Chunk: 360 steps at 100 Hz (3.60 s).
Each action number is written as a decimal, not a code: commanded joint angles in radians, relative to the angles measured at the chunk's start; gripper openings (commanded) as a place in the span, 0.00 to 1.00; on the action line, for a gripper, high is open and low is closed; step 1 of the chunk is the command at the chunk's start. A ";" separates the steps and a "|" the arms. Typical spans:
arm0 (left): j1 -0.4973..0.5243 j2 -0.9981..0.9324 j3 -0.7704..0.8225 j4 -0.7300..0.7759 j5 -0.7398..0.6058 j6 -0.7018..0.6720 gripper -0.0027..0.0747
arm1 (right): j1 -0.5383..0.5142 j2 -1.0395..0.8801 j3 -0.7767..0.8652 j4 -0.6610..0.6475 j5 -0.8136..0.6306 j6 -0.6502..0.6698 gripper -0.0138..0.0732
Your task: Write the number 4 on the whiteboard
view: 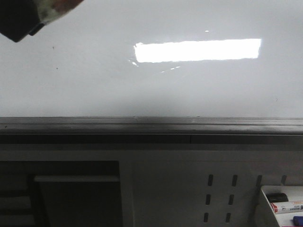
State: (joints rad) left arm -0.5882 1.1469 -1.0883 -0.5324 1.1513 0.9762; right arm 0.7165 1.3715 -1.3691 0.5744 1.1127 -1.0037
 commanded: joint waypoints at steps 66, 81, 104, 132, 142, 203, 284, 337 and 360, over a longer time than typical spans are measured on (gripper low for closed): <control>0.066 -0.205 -0.006 0.018 -0.097 -0.135 0.55 | -0.001 -0.154 -0.022 -0.286 -0.042 0.281 0.12; 0.178 -0.354 0.118 0.018 -0.185 -0.161 0.55 | -0.005 -0.287 0.094 -0.456 -0.109 0.455 0.12; 0.318 -0.539 0.325 -0.013 -0.323 -0.212 0.55 | -0.107 -0.477 0.379 -0.528 -0.293 0.750 0.12; 0.342 -0.565 0.375 -0.034 -0.380 -0.212 0.51 | -0.108 -0.530 0.464 -0.476 -0.396 0.750 0.12; 0.342 -0.565 0.375 -0.034 -0.380 -0.212 0.51 | -0.111 -0.499 0.449 -0.429 -0.419 0.755 0.12; 0.342 -0.565 0.375 -0.034 -0.383 -0.212 0.51 | -0.393 -0.180 0.189 0.131 -0.208 0.360 0.12; 0.342 -0.565 0.375 -0.034 -0.398 -0.212 0.51 | -0.249 -0.038 0.184 -0.091 -0.534 0.463 0.12; 0.342 -0.565 0.375 -0.030 -0.406 -0.212 0.51 | -0.357 -0.008 0.184 -0.150 -0.343 0.505 0.12; 0.342 -0.565 0.375 -0.030 -0.406 -0.212 0.51 | -0.318 -0.104 0.184 -0.063 -0.332 0.422 0.12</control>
State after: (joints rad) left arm -0.2504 0.5795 -0.6888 -0.5273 0.8081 0.7749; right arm 0.3627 1.3367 -1.1567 0.4530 0.8494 -0.5367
